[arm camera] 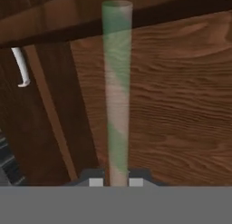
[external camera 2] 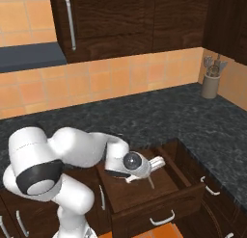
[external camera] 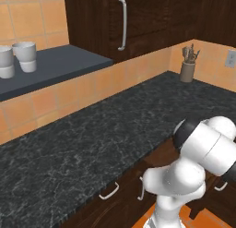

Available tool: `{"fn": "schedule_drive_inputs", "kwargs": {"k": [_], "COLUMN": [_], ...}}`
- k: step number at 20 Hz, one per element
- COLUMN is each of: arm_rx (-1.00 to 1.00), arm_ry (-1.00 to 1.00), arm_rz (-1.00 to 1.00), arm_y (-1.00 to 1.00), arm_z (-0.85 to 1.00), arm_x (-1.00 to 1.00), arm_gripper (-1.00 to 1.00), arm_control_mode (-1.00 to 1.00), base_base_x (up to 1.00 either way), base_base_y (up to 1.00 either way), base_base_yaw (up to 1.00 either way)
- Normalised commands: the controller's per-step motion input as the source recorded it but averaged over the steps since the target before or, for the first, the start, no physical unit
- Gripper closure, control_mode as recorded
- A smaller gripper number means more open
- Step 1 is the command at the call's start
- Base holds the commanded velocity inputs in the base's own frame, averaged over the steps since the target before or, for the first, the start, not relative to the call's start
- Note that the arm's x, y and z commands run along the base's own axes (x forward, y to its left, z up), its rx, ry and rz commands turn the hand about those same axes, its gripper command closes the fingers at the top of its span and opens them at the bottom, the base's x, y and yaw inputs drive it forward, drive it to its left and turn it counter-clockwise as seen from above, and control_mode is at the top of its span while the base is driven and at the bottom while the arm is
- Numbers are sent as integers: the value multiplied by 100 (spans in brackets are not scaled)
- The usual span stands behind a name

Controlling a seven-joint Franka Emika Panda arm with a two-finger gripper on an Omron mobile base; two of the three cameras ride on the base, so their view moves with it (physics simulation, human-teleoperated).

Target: Take a straw from the drawer in front and place it inside the glass cup on the dining counter.

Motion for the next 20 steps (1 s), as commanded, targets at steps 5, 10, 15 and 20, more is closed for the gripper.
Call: {"fn": "schedule_drive_inputs", "kwargs": {"k": [5, 10, 15, 20], "arm_rx": [-25, -3, 5, 3], "arm_ry": [44, 9, 2, -11], "arm_rz": [2, 0, 0, -8], "arm_y": [34, -7, -6, 68], "arm_z": [100, 100, 100, 79], "arm_x": [0, 0, -1, -37], "arm_gripper": [100, 100, 100, 100], "arm_control_mode": [-100, -100, -100, -100], "base_base_x": [0, 0, 0, 0], "base_base_y": [0, 0, 0, 0], "base_base_yaw": [0, 0, 0, 0]}}
